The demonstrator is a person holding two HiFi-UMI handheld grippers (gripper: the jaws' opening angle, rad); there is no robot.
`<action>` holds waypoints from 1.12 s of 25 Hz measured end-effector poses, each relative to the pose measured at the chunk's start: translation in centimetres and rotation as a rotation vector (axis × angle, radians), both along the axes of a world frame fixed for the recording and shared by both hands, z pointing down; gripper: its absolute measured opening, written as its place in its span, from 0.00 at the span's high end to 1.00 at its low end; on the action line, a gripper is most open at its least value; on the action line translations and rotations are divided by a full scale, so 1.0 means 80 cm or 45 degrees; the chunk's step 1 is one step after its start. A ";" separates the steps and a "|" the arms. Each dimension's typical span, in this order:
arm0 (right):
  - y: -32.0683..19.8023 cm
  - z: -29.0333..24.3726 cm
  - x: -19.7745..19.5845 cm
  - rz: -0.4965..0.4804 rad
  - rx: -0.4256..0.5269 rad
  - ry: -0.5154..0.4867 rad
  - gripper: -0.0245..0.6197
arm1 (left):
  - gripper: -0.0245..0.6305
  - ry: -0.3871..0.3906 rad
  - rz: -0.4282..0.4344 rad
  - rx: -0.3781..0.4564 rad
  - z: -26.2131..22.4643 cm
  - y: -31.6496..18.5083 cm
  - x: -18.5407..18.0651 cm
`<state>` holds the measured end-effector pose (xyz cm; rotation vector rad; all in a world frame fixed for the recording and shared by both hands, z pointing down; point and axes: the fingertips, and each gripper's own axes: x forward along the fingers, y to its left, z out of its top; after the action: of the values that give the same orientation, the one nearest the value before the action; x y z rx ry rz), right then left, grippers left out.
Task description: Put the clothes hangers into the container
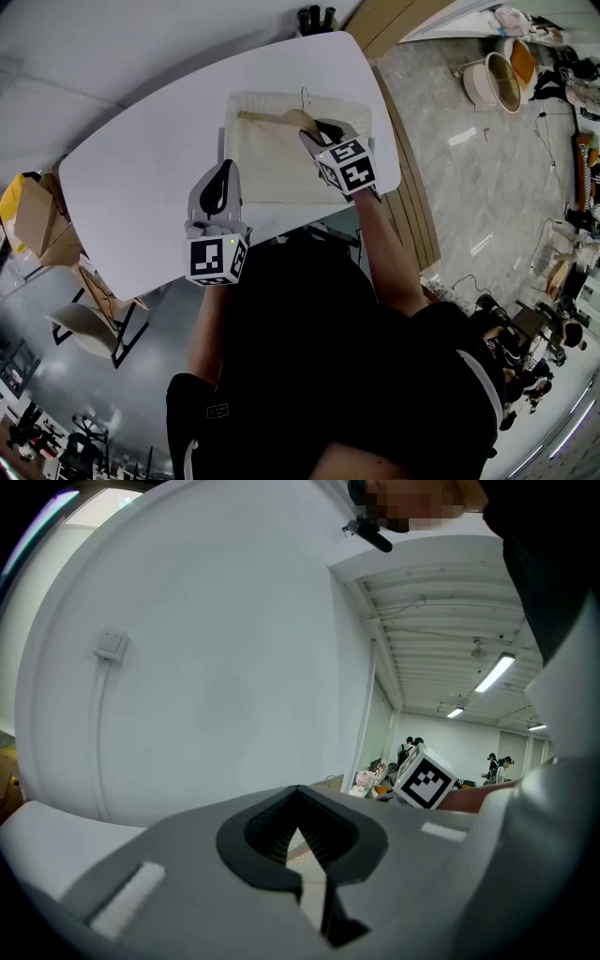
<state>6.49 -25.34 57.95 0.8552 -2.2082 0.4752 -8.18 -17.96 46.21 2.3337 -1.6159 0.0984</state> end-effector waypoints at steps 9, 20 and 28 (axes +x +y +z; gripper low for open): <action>-0.006 0.007 0.011 0.001 -0.005 0.037 0.71 | 0.95 -0.005 0.001 -0.006 -0.001 0.006 0.005; -0.013 0.019 0.024 -0.004 -0.041 0.063 0.70 | 0.95 -0.015 -0.003 -0.017 0.001 0.012 0.010; -0.020 0.030 0.036 0.012 -0.094 0.078 0.67 | 0.95 -0.022 -0.002 -0.023 0.001 0.016 0.015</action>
<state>9.34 -26.94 60.32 0.8305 -2.1184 0.5249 -6.97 -16.65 46.29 2.3242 -1.6181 0.1324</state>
